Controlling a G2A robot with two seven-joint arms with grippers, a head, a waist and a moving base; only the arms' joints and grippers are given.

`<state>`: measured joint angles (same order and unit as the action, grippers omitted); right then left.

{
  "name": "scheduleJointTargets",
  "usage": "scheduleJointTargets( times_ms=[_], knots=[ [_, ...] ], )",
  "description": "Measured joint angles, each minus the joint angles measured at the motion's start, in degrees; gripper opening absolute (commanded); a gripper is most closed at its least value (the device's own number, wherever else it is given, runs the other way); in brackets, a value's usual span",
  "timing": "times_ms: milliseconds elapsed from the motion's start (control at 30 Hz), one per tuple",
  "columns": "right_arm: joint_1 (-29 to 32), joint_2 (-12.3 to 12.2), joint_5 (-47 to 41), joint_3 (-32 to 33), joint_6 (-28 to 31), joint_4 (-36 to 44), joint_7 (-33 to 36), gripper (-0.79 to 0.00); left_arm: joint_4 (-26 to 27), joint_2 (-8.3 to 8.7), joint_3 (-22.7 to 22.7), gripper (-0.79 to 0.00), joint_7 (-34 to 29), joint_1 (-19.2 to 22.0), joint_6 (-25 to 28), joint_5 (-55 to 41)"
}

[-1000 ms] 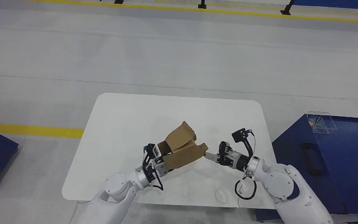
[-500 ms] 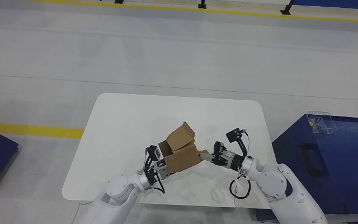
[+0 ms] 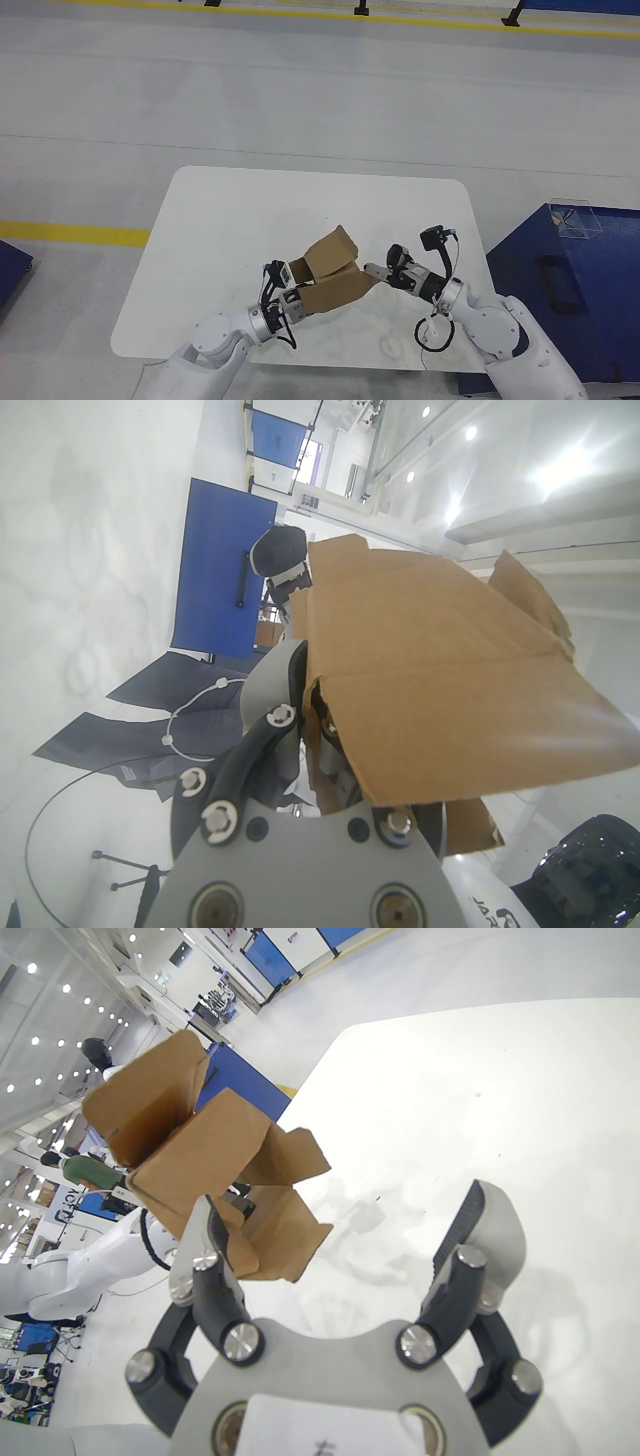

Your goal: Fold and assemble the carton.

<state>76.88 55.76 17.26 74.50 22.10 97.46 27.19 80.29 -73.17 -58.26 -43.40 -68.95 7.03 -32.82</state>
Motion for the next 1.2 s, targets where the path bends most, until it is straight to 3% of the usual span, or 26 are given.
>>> scheduleJointTargets(
  times_ms=[433, 800, 1000, 1200],
  knots=[
    [-2.12, 0.88, 3.23, -3.46, -3.43, -0.27, 0.81, 0.0, -0.07, -0.1, 0.57, -0.785, 1.75, 0.04, 0.2, 3.76],
    [-1.05, 0.39, -0.32, 2.25, -2.42, -1.02, 1.22, 0.0, -0.55, -0.21, 0.0, -0.785, 2.11, 0.16, 0.25, 3.02],
    [2.03, -0.47, 1.1, 6.65, -1.34, -0.14, 4.9, 0.0, -1.13, -0.3, -1.06, -0.785, 3.32, 0.2, 0.11, 1.1],
    [3.48, -0.4, 4.76, 4.62, -1.04, 1.36, 6.45, 0.0, -1.15, -0.41, -1.08, -0.785, 3.82, -0.02, 0.19, 0.94]
  ],
)
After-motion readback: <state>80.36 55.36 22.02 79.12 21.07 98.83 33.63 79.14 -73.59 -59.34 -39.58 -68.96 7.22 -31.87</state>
